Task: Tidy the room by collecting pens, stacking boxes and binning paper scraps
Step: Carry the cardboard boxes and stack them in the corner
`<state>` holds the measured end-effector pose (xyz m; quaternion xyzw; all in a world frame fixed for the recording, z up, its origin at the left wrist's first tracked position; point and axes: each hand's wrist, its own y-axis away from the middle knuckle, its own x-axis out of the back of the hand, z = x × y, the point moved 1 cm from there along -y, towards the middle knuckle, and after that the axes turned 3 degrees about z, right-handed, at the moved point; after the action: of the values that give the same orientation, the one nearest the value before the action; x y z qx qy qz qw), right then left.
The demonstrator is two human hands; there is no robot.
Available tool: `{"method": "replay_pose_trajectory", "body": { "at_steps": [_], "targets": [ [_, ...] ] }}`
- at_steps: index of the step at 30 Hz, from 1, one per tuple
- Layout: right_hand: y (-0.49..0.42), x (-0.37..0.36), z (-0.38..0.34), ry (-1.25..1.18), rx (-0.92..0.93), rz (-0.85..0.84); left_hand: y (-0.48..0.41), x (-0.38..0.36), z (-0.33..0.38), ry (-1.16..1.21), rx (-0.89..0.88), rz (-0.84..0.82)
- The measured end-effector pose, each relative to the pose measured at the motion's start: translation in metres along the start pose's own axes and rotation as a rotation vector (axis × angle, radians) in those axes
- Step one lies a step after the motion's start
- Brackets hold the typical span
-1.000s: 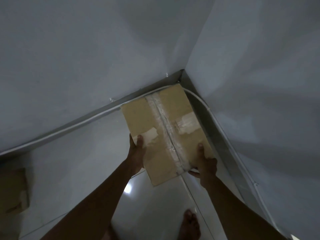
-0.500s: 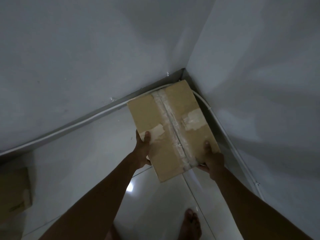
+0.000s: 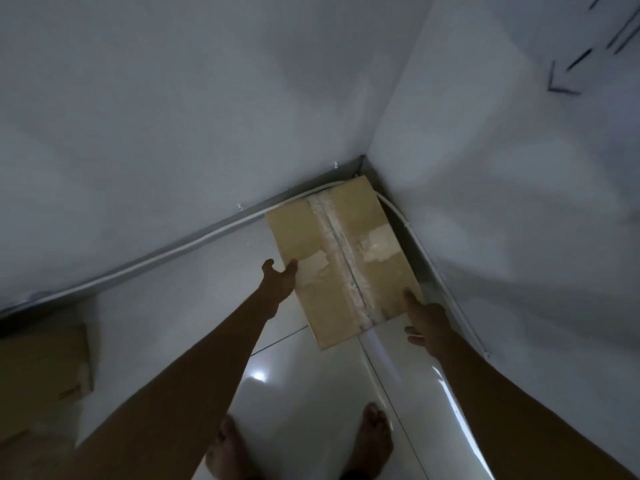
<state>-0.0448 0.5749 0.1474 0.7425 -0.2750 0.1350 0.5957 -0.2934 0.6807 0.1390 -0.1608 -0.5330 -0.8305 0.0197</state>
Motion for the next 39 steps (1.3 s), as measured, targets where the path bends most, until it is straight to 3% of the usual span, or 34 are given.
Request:
{"method": "replay_pose_trajectory", "body": {
  "at_steps": [6, 17, 28, 39],
  "targets": [
    [0.069, 0.036, -0.011, 0.124, 0.075, 0.016, 0.078, 0.057, -0.016, -0.036, 0.004, 0.008],
    [0.268, 0.104, -0.047, 0.636, 0.510, -0.052, 0.281, 0.153, 0.017, -0.139, -0.075, -0.009],
    [0.447, 0.144, -0.042, 0.592, 0.642, -0.128, 0.445, 0.240, 0.016, -0.349, -0.163, -0.020],
    [0.519, 0.170, -0.059, 0.550, 0.823, -0.180, 0.521, 0.263, 0.010, -0.236, -0.273, 0.085]
  ]
}}
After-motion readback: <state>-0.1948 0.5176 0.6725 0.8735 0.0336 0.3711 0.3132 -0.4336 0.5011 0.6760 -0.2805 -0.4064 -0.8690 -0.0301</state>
